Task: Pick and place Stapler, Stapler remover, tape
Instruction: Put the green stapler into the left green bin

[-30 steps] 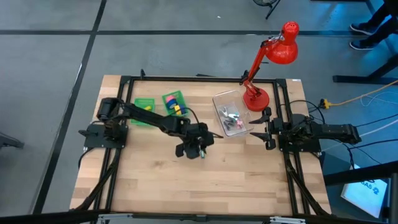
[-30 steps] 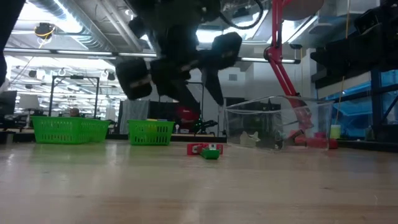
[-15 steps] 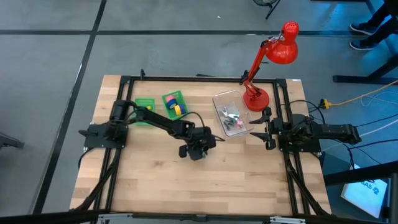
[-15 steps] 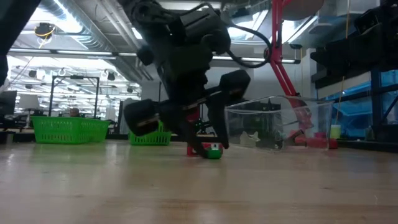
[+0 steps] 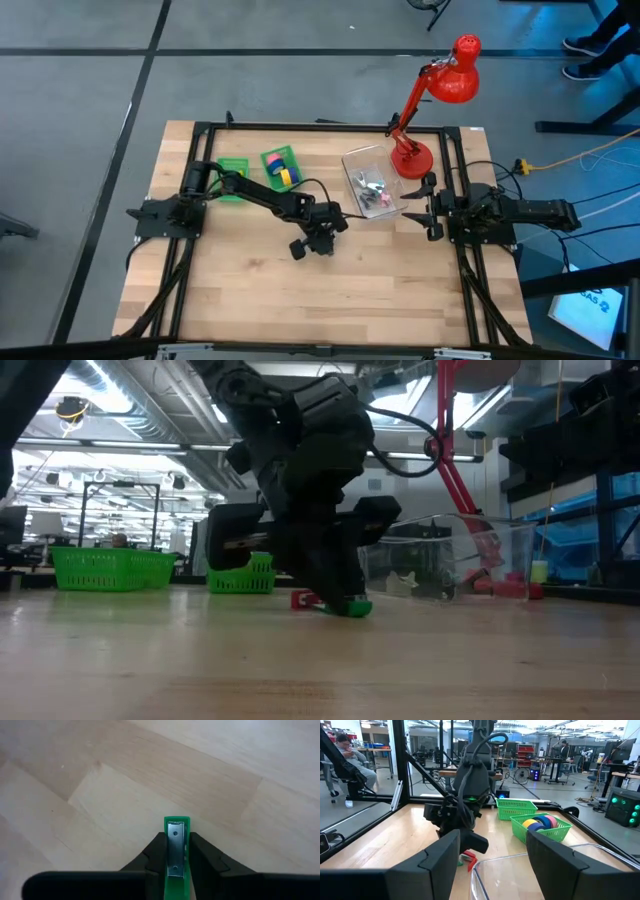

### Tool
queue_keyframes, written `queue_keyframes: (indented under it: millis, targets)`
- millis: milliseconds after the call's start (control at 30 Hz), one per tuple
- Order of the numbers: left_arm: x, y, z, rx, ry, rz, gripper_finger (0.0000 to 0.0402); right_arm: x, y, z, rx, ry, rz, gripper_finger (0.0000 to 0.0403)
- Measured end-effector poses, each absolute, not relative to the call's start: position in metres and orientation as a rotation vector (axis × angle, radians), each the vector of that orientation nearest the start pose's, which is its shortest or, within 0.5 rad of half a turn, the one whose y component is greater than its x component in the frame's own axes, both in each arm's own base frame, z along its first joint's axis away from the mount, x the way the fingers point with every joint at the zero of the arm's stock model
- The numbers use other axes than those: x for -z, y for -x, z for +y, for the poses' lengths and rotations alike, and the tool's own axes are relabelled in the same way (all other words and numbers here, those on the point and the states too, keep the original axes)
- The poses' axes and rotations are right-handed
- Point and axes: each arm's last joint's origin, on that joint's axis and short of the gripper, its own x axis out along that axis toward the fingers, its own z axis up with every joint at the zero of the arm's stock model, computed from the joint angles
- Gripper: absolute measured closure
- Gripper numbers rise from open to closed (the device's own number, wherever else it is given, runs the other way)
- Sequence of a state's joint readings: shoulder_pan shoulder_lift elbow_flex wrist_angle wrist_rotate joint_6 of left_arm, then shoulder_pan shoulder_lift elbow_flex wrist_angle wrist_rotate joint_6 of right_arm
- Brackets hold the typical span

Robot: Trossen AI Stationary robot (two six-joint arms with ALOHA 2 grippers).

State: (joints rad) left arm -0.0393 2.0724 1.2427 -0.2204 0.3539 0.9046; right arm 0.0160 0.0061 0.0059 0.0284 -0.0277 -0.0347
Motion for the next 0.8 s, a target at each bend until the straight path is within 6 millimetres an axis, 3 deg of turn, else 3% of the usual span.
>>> queue_keyframes:
  millis: [200, 367, 800]
  targets:
    - [-0.113, -0.405, -0.029, 0.745, -0.565, 0.806, 0.0350, -0.168, -0.098, 0.002, -0.043, 0.035, -0.029, 0.0171]
    - [-0.126, -0.404, -0.029, 0.683, -0.533, 0.797, 0.0350, -0.168, -0.098, 0.002, -0.043, 0.035, -0.029, 0.0171]
    - [-0.204, -0.393, -0.006, 0.461, -0.502, 0.668, 0.0350, -0.168, -0.098, 0.002, -0.043, 0.035, -0.029, 0.0171]
